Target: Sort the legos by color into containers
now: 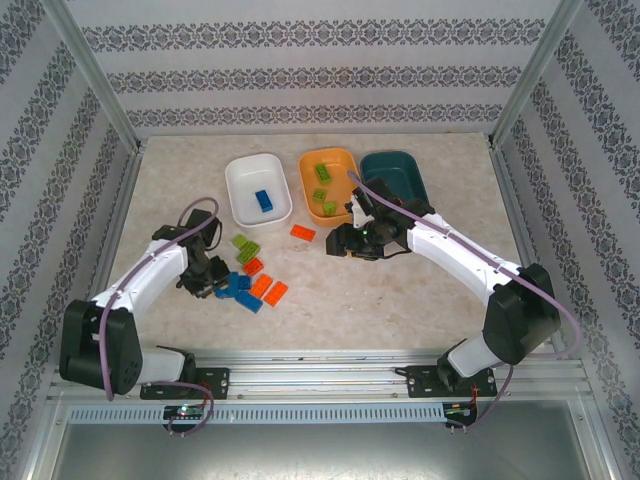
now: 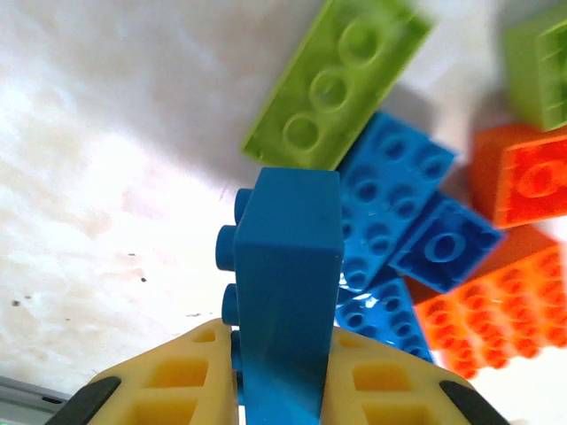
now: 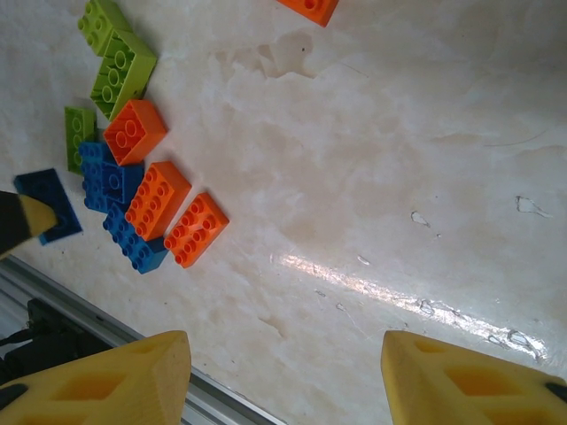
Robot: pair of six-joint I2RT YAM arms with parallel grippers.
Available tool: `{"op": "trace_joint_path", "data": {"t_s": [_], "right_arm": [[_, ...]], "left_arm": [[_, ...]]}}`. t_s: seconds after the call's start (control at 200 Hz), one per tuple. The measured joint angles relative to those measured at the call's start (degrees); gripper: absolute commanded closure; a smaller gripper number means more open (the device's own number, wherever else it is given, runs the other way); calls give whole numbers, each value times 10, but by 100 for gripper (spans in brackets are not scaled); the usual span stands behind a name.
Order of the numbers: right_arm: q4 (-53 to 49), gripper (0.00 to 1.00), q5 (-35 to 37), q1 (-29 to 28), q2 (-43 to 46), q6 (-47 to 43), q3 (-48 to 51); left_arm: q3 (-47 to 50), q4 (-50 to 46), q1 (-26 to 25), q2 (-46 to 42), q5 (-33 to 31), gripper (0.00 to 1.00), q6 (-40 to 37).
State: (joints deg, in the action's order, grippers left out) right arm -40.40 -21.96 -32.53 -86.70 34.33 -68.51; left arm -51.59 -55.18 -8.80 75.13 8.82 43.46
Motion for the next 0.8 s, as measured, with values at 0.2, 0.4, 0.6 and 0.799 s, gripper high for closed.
{"op": "trace_joint_path", "data": {"t_s": [0.2,0.4,0.6,0.799], "right_arm": [[4,41,0,0,0,2,0],[3,41,9,0,5,2,1],[1,41,25,1,42,7,18],[-8,41,43,2,93,23,51]], "left_arm": [[-123,-25,22,11,-8,77,-36],[-293,-16,26,136,31,77,-59],[-477,-10,26,319,62,77,-70],[-628,-41,25,464,68,77,-93]]}}
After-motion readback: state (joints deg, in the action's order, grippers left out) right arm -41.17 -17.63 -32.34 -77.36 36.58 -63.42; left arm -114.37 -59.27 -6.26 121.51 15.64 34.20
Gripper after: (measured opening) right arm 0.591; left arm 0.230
